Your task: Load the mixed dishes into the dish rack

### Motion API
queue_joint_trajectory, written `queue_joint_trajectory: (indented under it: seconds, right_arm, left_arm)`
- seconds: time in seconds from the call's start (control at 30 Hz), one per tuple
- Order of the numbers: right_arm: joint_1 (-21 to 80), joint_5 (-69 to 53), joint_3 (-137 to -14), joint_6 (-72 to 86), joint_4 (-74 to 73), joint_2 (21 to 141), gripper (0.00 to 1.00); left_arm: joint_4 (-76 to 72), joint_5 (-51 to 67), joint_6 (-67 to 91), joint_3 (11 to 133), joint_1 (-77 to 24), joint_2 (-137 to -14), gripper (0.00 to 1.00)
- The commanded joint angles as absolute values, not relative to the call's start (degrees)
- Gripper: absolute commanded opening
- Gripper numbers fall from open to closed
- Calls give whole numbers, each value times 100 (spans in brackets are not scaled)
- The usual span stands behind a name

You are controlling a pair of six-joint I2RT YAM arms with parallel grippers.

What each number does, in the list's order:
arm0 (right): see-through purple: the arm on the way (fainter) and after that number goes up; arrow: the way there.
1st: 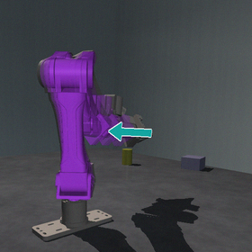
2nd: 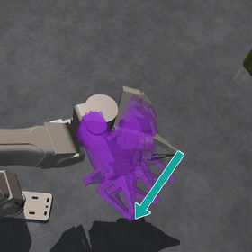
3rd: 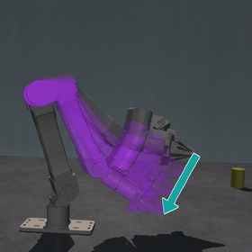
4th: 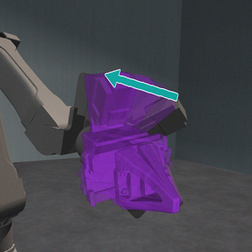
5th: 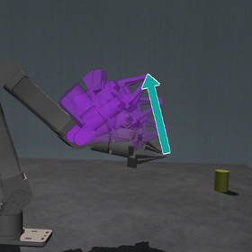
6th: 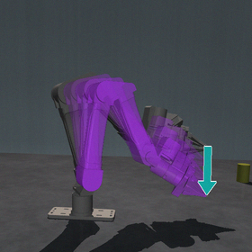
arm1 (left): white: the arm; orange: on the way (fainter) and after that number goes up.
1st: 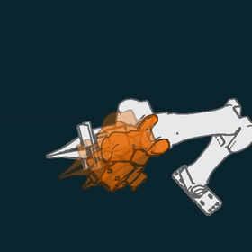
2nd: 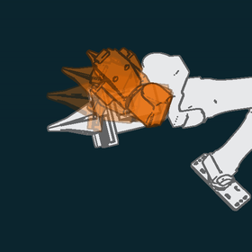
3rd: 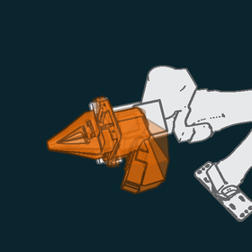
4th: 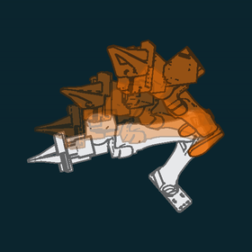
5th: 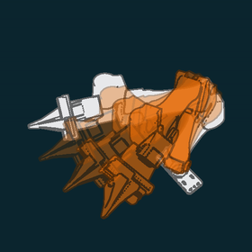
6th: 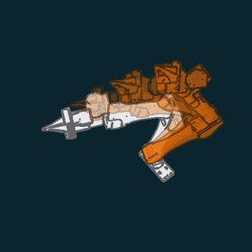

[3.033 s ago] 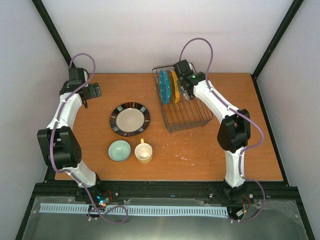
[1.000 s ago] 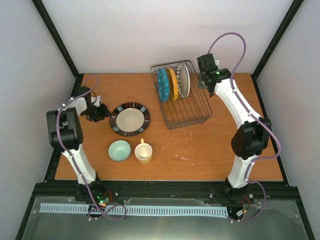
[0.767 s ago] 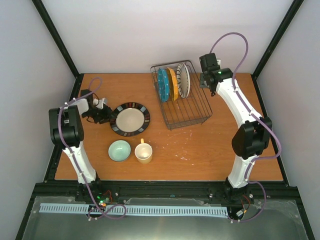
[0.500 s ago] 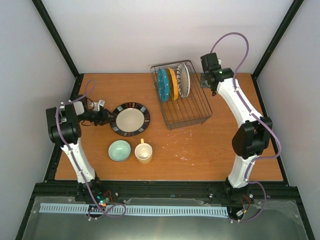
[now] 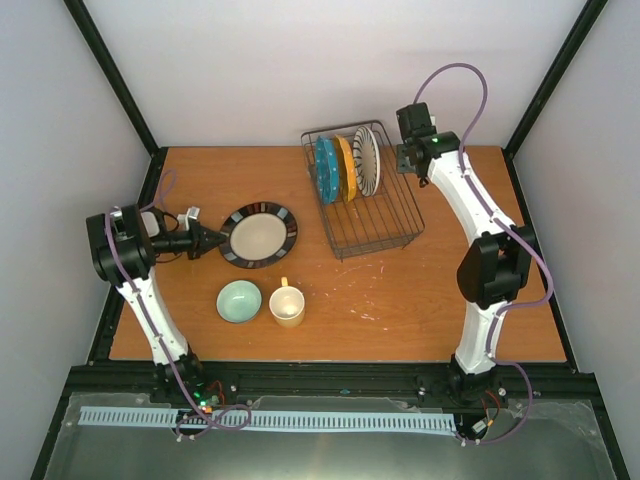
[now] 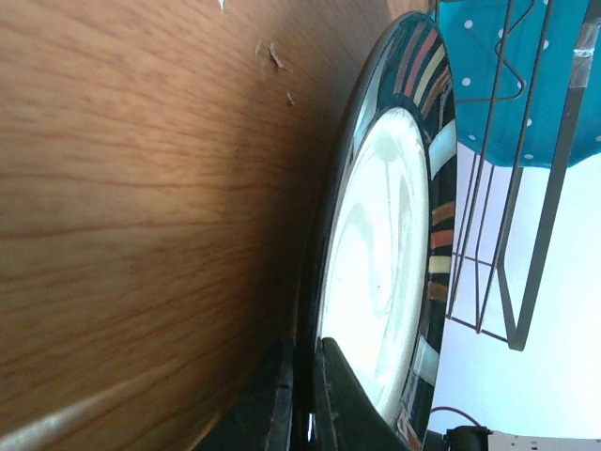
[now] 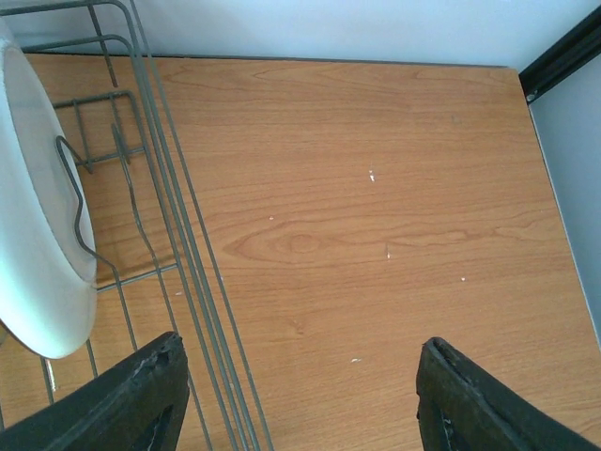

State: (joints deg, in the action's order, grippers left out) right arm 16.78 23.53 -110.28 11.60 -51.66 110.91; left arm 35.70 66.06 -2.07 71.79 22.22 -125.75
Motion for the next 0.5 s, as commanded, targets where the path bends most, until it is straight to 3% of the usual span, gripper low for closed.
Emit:
queue_joint_trajectory:
  seconds: [0.0,0.23,0.47]
  right_arm:
    - [1632,2379,-11269,1056,-5221,11244,66]
    - [1629,1828,-11502,1122,-5124,11295,65]
    - [1740,-652,-11768,619,-4806,11295,63]
  left_arm:
    - [3769,6472,-469,7254,2316,-12937,1]
    - [3740,6561,-252,7494,2305,-12220,1]
    - [3814,6432,424,8469,2154,-11287,1]
